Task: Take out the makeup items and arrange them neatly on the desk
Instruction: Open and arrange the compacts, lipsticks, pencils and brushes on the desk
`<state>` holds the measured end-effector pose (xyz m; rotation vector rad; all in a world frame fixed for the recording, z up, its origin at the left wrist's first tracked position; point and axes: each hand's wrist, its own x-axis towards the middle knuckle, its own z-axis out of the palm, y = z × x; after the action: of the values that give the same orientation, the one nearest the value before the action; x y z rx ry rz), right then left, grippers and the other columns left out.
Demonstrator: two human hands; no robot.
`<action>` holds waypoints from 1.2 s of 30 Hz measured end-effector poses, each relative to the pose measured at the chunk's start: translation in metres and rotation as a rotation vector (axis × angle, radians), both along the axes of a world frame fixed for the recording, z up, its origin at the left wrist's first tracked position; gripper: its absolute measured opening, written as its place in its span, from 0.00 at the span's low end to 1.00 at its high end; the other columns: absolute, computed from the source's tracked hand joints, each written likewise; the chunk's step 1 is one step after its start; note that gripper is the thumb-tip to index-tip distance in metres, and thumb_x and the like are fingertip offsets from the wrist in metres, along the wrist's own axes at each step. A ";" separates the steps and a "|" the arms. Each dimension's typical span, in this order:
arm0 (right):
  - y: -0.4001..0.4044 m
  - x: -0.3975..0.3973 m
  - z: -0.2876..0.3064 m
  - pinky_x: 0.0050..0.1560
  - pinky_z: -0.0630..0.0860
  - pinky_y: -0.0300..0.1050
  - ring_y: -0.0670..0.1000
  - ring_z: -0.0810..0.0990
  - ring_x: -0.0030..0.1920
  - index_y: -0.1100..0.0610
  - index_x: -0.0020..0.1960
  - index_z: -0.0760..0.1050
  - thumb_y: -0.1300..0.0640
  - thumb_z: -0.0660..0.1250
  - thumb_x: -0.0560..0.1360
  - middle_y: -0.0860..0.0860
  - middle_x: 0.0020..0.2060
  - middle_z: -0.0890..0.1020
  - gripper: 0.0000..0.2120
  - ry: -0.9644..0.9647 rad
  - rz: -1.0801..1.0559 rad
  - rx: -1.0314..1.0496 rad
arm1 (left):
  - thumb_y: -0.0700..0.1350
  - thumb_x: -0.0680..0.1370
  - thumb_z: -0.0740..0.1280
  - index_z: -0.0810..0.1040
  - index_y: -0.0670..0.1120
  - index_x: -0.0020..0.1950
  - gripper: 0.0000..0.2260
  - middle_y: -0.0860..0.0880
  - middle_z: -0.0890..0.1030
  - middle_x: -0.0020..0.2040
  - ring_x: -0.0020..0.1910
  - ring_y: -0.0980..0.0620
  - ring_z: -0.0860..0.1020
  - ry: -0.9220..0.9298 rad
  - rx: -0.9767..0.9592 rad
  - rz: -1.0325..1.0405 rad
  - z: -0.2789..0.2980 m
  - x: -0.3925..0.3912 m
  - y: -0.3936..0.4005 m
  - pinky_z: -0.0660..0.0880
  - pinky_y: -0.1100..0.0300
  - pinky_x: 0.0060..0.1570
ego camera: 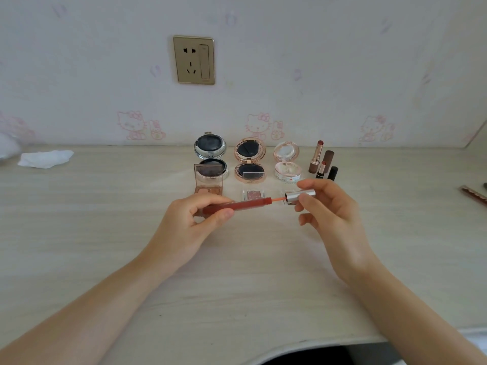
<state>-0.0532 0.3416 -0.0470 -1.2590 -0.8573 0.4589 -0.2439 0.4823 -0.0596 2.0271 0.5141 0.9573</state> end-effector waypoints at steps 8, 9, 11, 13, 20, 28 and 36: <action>-0.003 0.010 0.011 0.36 0.75 0.42 0.48 0.82 0.39 0.56 0.54 0.76 0.64 0.66 0.76 0.52 0.38 0.84 0.08 0.129 -0.077 0.025 | 0.36 0.76 0.67 0.79 0.56 0.61 0.18 0.57 0.81 0.49 0.50 0.52 0.80 0.055 0.098 -0.009 0.005 0.004 -0.014 0.74 0.61 0.51; -0.004 0.014 0.014 0.36 0.75 0.43 0.48 0.82 0.39 0.56 0.54 0.76 0.64 0.66 0.76 0.52 0.38 0.84 0.08 0.130 -0.095 0.007 | 0.38 0.76 0.68 0.78 0.59 0.61 0.19 0.58 0.81 0.50 0.49 0.51 0.79 0.065 0.134 -0.003 0.007 0.006 -0.016 0.74 0.62 0.50; -0.007 0.024 0.020 0.37 0.76 0.45 0.49 0.81 0.39 0.56 0.54 0.76 0.62 0.66 0.76 0.52 0.39 0.84 0.07 0.118 -0.121 -0.051 | 0.40 0.76 0.69 0.75 0.62 0.63 0.21 0.59 0.79 0.49 0.48 0.53 0.79 0.085 0.235 -0.016 0.009 0.009 -0.022 0.72 0.67 0.50; -0.011 0.035 0.027 0.37 0.76 0.43 0.48 0.80 0.38 0.57 0.54 0.77 0.62 0.65 0.76 0.51 0.38 0.83 0.08 0.107 -0.124 -0.101 | 0.43 0.76 0.69 0.74 0.61 0.65 0.20 0.62 0.77 0.48 0.47 0.57 0.77 0.106 0.341 -0.067 0.012 0.014 -0.031 0.71 0.70 0.50; -0.021 0.072 0.045 0.36 0.74 0.42 0.48 0.78 0.38 0.55 0.51 0.79 0.61 0.63 0.76 0.47 0.35 0.82 0.08 0.146 -0.119 -0.264 | 0.51 0.76 0.67 0.78 0.52 0.63 0.15 0.57 0.76 0.45 0.46 0.57 0.74 0.126 0.615 -0.252 0.023 0.059 -0.072 0.72 0.61 0.48; -0.027 0.112 0.050 0.37 0.74 0.41 0.48 0.79 0.37 0.54 0.52 0.80 0.58 0.65 0.76 0.49 0.38 0.80 0.07 0.071 -0.135 -0.423 | 0.53 0.74 0.71 0.79 0.49 0.63 0.19 0.53 0.80 0.48 0.49 0.53 0.72 0.259 0.672 -0.336 0.020 0.118 -0.112 0.72 0.56 0.51; -0.020 0.133 0.039 0.35 0.73 0.40 0.46 0.77 0.35 0.52 0.50 0.79 0.57 0.66 0.74 0.48 0.37 0.81 0.06 -0.129 -0.160 -0.559 | 0.55 0.74 0.64 0.80 0.51 0.58 0.16 0.54 0.81 0.48 0.51 0.52 0.72 0.323 0.863 -0.235 0.011 0.147 -0.130 0.71 0.57 0.51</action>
<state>0.0799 0.3220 -0.0083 -1.8734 -0.7506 0.5116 -0.0964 0.3520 -0.0490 2.9623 -0.0119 0.7703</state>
